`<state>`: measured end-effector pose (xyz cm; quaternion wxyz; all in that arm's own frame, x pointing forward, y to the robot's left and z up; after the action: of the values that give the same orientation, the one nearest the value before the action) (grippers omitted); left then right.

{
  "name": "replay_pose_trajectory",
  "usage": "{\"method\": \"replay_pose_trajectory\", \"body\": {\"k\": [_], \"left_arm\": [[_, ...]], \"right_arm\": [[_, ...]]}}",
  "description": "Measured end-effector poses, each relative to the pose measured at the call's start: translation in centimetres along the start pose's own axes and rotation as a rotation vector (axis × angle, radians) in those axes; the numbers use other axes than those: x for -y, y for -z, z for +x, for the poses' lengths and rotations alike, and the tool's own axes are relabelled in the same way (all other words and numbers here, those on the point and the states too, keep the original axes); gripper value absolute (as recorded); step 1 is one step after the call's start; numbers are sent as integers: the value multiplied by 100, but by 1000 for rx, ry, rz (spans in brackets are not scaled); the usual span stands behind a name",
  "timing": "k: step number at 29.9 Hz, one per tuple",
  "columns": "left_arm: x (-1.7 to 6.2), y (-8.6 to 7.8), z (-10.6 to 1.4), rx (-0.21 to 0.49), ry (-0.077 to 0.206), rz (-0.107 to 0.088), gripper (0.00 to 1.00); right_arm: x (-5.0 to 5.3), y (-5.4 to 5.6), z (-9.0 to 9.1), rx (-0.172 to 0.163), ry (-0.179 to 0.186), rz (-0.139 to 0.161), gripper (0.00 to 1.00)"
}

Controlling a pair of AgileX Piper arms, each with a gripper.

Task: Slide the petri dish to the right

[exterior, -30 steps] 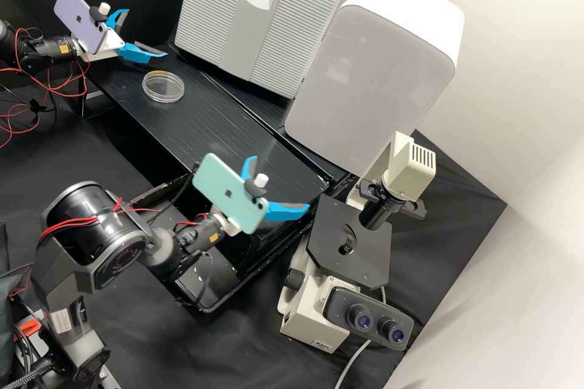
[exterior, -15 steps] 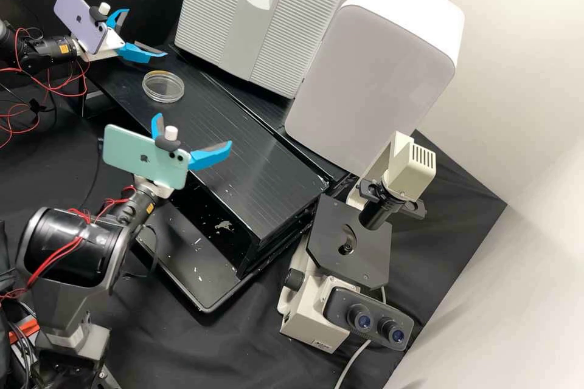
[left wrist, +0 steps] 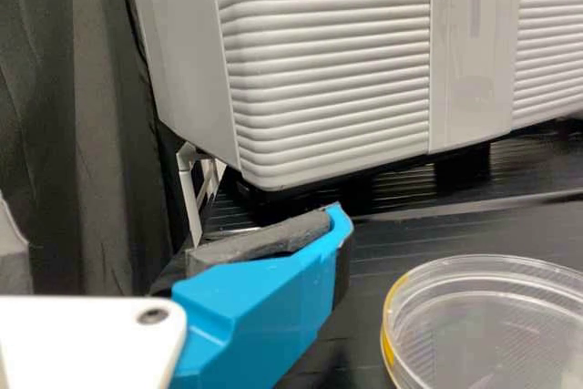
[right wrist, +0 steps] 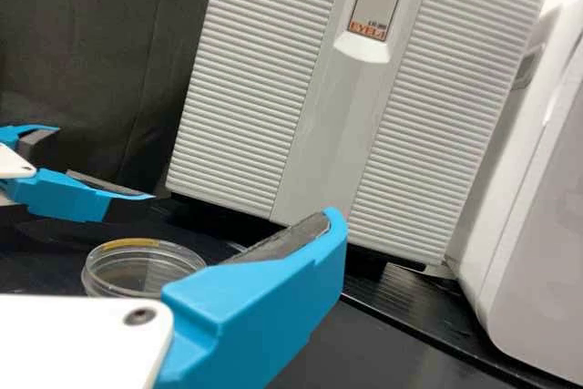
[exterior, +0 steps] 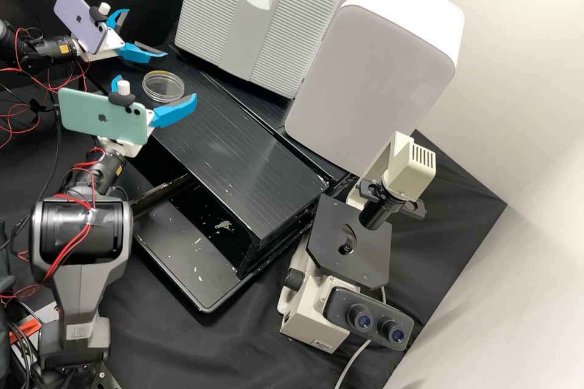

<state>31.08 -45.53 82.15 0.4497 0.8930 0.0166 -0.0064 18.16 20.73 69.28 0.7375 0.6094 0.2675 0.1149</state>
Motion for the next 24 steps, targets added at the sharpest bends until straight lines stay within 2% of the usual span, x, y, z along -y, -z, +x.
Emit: {"method": "replay_pose_trajectory", "body": {"k": [8,11,14,17,20,24], "left_arm": [[0,0,0,0,0,0,100],[0,0,0,0,0,0,100],[0,0,0,0,0,0,100],[0,0,0,0,0,0,100],[0,0,0,0,0,0,100],[0,0,0,0,0,0,100]], "right_arm": [[117,-46,230,57,63,14,100],[175,-73,304,79,90,35,100],[230,-95,380,95,112,42,100],[273,-115,455,109,128,68,100],[292,-121,532,115,142,83,100],[307,-106,680,100,146,94,100]]}}
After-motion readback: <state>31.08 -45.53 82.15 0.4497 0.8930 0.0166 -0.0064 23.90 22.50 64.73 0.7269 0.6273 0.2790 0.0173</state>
